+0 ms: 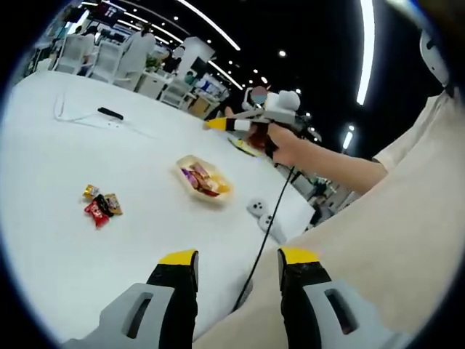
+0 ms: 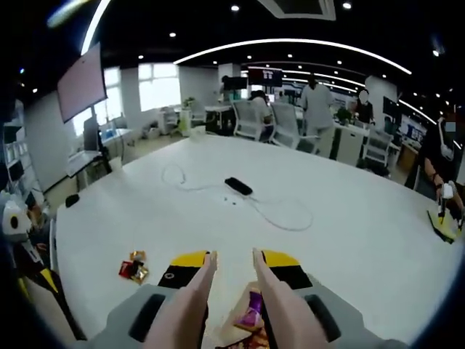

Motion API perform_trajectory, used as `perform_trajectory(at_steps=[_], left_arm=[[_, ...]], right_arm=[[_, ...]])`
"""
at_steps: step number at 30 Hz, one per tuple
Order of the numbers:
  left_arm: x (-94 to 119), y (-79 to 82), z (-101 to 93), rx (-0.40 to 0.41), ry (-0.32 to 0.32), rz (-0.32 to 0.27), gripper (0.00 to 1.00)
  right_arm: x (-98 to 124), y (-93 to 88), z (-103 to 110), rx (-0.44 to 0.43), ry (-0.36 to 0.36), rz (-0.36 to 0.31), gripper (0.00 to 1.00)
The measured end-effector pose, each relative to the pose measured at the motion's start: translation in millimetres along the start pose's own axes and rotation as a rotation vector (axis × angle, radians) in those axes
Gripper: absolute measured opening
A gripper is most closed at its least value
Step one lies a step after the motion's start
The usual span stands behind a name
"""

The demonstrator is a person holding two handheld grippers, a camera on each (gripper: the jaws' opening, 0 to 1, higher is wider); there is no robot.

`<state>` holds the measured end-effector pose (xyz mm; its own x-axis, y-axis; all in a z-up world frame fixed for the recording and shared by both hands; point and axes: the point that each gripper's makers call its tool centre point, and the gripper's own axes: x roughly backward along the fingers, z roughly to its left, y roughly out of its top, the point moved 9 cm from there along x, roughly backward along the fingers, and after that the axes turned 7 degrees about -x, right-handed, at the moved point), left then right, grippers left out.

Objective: Place the target food into the container with the food tongs after gripping and lifting it, then release it inside without dropping or visibly crushing the food.

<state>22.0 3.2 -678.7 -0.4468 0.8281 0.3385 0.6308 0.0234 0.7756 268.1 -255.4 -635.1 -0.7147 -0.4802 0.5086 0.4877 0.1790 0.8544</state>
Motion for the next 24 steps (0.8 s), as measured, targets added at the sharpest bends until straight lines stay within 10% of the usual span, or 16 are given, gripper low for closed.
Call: perform_trajectory(at_steps=[24], left_arm=[[17.5, -7.9, 0.1, 0.024, 0.045, -0.038, 0.43]], right_arm=[[-24.0, 8.8, 45.2, 0.042, 0.097, 0.016, 0.27]])
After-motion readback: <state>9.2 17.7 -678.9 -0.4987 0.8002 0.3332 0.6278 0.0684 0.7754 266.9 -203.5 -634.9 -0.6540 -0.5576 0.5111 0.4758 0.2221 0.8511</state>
